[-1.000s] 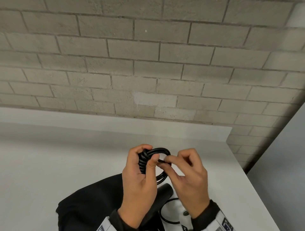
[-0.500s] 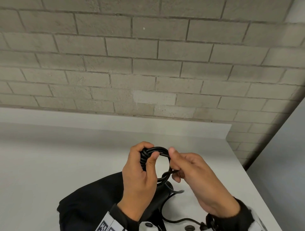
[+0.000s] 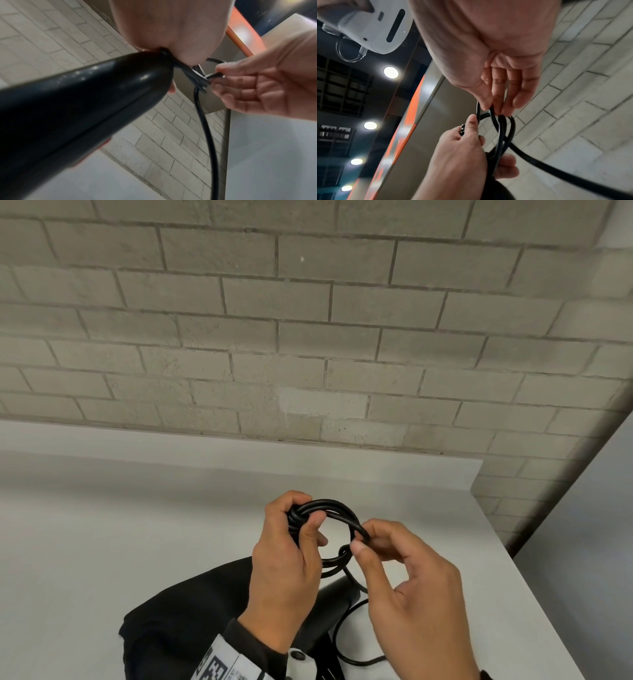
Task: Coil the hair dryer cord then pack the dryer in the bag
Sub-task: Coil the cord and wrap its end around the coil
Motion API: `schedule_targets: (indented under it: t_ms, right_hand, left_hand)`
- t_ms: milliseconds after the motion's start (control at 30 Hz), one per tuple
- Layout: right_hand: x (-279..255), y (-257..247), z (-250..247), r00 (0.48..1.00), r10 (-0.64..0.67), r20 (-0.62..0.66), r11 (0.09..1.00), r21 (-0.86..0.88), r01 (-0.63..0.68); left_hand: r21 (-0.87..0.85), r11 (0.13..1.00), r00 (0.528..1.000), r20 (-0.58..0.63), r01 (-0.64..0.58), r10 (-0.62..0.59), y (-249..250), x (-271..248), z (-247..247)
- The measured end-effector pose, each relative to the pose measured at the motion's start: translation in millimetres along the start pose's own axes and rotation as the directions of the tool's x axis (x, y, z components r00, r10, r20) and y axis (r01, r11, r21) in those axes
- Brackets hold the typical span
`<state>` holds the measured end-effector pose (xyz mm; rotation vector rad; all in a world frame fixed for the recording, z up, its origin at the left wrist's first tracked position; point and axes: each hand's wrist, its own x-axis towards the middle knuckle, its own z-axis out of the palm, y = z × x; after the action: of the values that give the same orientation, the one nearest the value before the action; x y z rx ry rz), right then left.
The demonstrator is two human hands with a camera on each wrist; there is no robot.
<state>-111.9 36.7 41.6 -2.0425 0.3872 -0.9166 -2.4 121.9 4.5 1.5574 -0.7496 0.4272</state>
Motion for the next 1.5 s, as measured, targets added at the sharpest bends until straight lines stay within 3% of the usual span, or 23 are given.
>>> schedule_targets:
  t_ms: [133, 233, 333, 400, 467, 533, 600, 667, 767, 867, 933, 1000, 1067, 1100, 1167, 1200, 1233, 1267, 1333, 1367, 1400, 1433, 1500]
  right_hand:
    - [7.5, -4.6, -8.3, 0.934, 0.259, 0.244, 0.864, 0.375, -0.337]
    - [12.4, -3.7, -18.4, 0.830, 0.297, 0.473, 0.588, 0.594, -0.549]
    - [10.8, 1.9, -21.8, 0.747, 0.206, 0.632, 0.330, 0.674, -0.661]
    - [5.4, 10.5, -23.1, 0.776, 0.136, 0.616, 0.410, 0.678, -0.610]
    - [-2.8, 24.5, -21.2, 0.869, 0.099, 0.484, 0.687, 0.599, -0.412]
    - [-10.2, 38.5, -15.0, 0.955, 0.064, 0.289, 0.805, 0.551, -0.220]
    - [-18.0, 46.0, -7.5, 0.973, 0.073, 0.217, 0.739, 0.644, -0.199]
    - [-22.6, 52.3, -4.7, 0.962, 0.144, 0.232, 0.595, 0.756, -0.271]
    - [-22.5, 55.1, -16.1, 0.925, 0.275, 0.260, 0.455, 0.813, -0.364]
    - [-17.9, 60.6, -35.3, 0.866, 0.342, 0.364, 0.399, 0.779, -0.484]
    - [-15.9, 65.6, -50.4, 0.824, 0.356, 0.441, 0.434, 0.702, -0.564]
    - [-12.2, 73.4, -66.8, 0.800, 0.332, 0.499, 0.611, 0.533, -0.586]
    - [-7.9, 84.0, -74.3, 0.837, 0.261, 0.480, 0.838, 0.318, -0.444]
    - [-2.7, 94.7, -71.0, 0.863, 0.263, 0.432, 0.865, 0.290, -0.409]
    - [-14.7, 111.8, -63.0, 0.879, 0.231, 0.418, 0.781, 0.459, -0.423]
    - [-23.9, 111.7, -62.8, 0.889, 0.071, 0.452, 0.636, 0.666, -0.390]
    - [-27.3, 114.0, -59.3, 0.895, -0.076, 0.439, 0.399, 0.836, -0.376]
    - [-28.1, 118.1, -58.9, 0.912, -0.082, 0.401, 0.211, 0.902, -0.377]
    - [-39.8, 130.9, -55.2, 0.906, 0.039, 0.422, 0.067, 0.904, -0.423]
    - [-40.0, 132.2, -57.7, 0.886, 0.087, 0.455, 0.062, 0.885, -0.461]
    - [-38.3, 129.2, -58.8, 0.877, 0.080, 0.473, 0.156, 0.864, -0.480]
    - [-42.2, 127.3, -55.6, 0.851, 0.057, 0.523, 0.319, 0.798, -0.512]
    - [-43.3, 130.7, -73.5, 0.777, 0.321, 0.541, 0.630, 0.490, -0.602]
  left_hand:
    - [-0.053, 0.998, 0.998, -0.045, 0.035, -0.037, 3.9, 0.1, 2.9]
    - [-0.067, 0.997, 0.997, -0.067, 0.032, -0.036, 5.4, 0.2, 5.4]
    - [-0.056, 0.998, 0.994, -0.102, 0.034, -0.040, 3.1, 3.1, 4.3]
    - [-0.056, 0.998, 0.992, -0.122, 0.038, -0.044, 2.1, 6.7, 2.5]
    - [-0.059, 0.997, 0.990, -0.131, 0.048, -0.055, 1.4, 8.8, 1.2]
    - [-0.066, 0.996, 0.990, -0.126, 0.055, -0.063, 0.0, 8.6, 1.1]
    - [-0.060, 0.997, 0.993, -0.106, 0.042, -0.049, -1.0, 6.7, 1.6]
    - [-0.064, 0.997, 0.995, -0.090, 0.042, -0.048, -1.0, 5.5, 0.9]
    - [-0.113, 0.992, 0.996, -0.058, 0.063, -0.070, 0.7, 7.0, -3.8]
    - [-0.131, 0.988, 0.996, -0.011, 0.086, -0.088, -1.3, 7.6, -7.0]
    - [-0.135, 0.987, 0.996, 0.012, 0.091, -0.091, -2.5, 6.8, -6.9]
    - [-0.148, 0.984, 0.995, 0.016, 0.098, -0.097, -3.3, 6.0, -6.7]
    - [-0.149, 0.985, 0.996, 0.019, 0.088, -0.086, -3.8, 5.7, -6.6]
    - [-0.147, 0.986, 0.997, 0.017, 0.082, -0.081, -4.3, 5.6, -7.1]
    - [-0.150, 0.986, 0.997, 0.004, 0.078, -0.079, -5.4, 6.0, -7.5]
    - [-0.149, 0.986, 0.997, -0.001, 0.074, -0.075, -5.5, 6.4, -6.8]
    - [-0.146, 0.987, 0.997, -0.006, 0.072, -0.073, -6.2, 6.0, -6.1]
    - [-0.144, 0.987, 0.997, -0.015, 0.073, -0.076, -6.7, 5.7, -5.7]
    - [-0.149, 0.986, 0.996, -0.033, 0.072, -0.078, -7.9, 6.5, -6.0]
    - [-0.153, 0.986, 0.997, -0.041, 0.066, -0.073, -8.4, 6.6, -6.5]
    - [-0.155, 0.986, 0.997, -0.049, 0.056, -0.065, -8.6, 6.6, -6.8]
    - [-0.154, 0.987, 0.997, -0.055, 0.049, -0.058, -9.0, 6.5, -7.0]
    - [-0.148, 0.988, 0.997, -0.059, 0.044, -0.053, -9.5, 7.2, -7.1]
